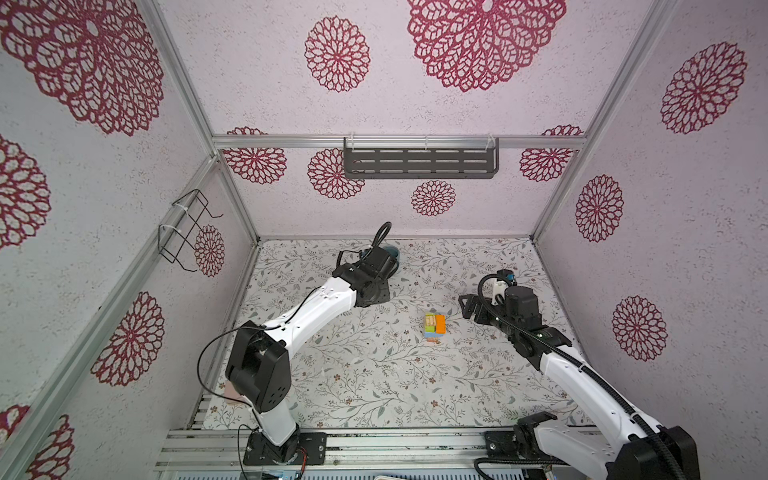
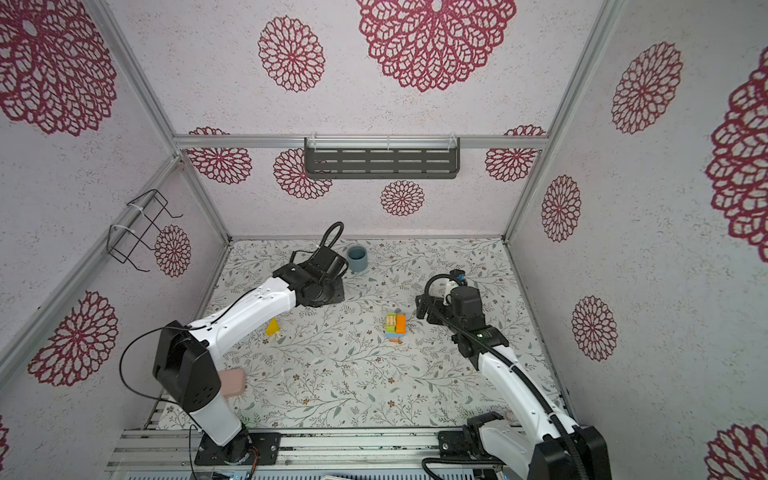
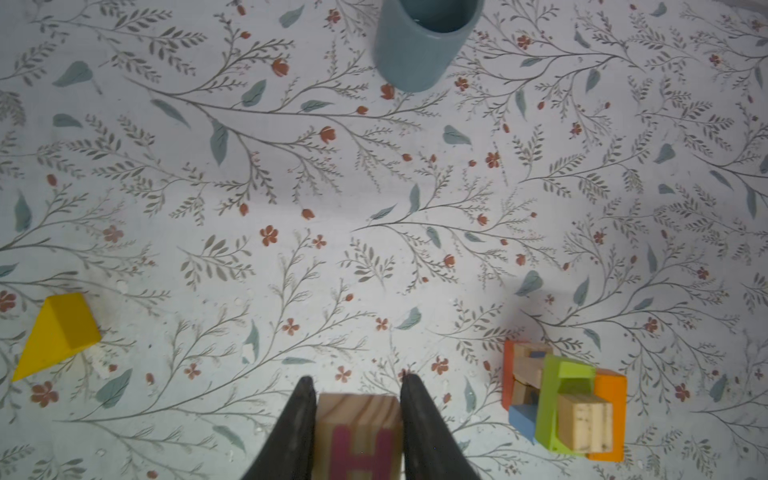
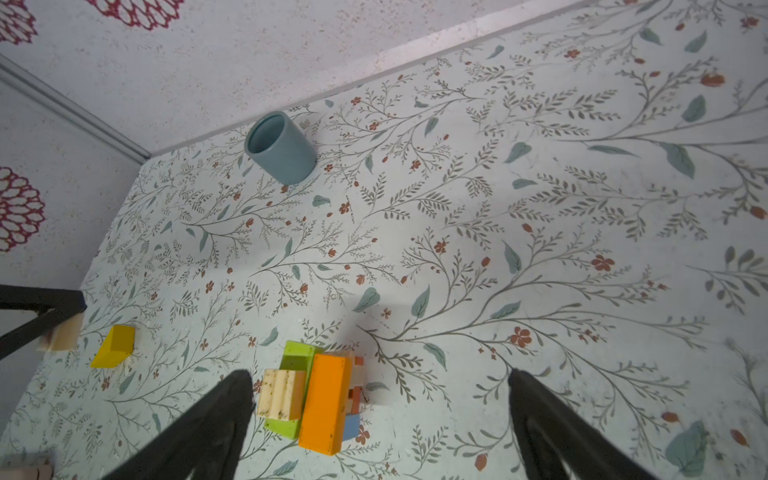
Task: Build the wood block tower
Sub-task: 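Lift the pink-H cube with the left gripper and carry it to the stack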
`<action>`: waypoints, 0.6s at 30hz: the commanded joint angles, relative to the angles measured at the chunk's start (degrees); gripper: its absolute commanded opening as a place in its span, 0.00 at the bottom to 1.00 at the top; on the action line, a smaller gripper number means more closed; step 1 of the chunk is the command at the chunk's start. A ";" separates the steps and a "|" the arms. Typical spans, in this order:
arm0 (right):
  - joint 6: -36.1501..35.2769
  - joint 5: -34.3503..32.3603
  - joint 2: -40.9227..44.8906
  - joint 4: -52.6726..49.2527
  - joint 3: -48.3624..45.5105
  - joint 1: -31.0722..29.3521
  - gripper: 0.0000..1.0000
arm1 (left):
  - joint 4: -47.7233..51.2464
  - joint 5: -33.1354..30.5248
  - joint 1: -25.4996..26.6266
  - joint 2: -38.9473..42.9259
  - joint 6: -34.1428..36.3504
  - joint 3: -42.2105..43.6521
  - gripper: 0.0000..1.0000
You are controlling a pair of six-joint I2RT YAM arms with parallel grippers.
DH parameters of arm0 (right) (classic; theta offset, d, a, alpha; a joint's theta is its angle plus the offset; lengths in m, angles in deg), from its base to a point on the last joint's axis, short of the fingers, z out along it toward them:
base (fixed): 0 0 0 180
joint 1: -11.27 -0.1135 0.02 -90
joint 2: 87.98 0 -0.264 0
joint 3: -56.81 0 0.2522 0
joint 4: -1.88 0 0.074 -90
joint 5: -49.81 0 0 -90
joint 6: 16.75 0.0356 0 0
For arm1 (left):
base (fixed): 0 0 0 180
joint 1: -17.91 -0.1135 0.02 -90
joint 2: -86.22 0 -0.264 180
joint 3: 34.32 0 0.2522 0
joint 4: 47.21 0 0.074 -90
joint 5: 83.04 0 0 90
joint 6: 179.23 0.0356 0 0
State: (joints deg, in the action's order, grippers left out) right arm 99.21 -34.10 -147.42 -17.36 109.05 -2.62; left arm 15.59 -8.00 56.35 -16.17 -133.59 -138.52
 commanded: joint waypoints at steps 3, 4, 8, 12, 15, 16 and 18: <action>3.87 6.88 0.71 3.70 -3.23 6.16 0.99 | 2.53 -0.88 4.66 -6.95 -0.61 -10.00 0.26; 4.19 7.02 0.57 4.18 -3.61 6.57 0.99 | 2.56 -0.77 5.37 -8.24 -0.77 -11.90 0.26; 5.11 7.95 -0.60 5.08 -4.27 8.04 0.99 | 4.23 -0.81 8.57 -15.70 -1.97 -20.97 0.25; 5.68 7.54 -0.42 5.29 -5.05 8.92 0.99 | 5.51 -1.51 11.14 -20.43 -4.23 -27.63 0.26; 6.34 7.35 -0.07 5.39 -5.77 9.88 0.99 | 5.31 -1.83 12.59 -22.05 -5.85 -30.09 0.26; 6.56 7.36 -0.06 5.39 -5.95 10.17 0.99 | 5.38 -1.98 13.00 -22.39 -6.20 -30.60 0.27; 7.04 7.31 0.01 5.30 -6.13 10.70 0.99 | 5.81 -2.55 13.95 -23.20 -6.99 -32.04 0.27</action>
State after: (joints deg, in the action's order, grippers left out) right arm 104.71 -27.37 -148.28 -13.60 103.13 7.28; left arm 20.11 -8.68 69.09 -38.85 -137.74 -168.07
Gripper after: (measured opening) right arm 0.987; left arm 0.327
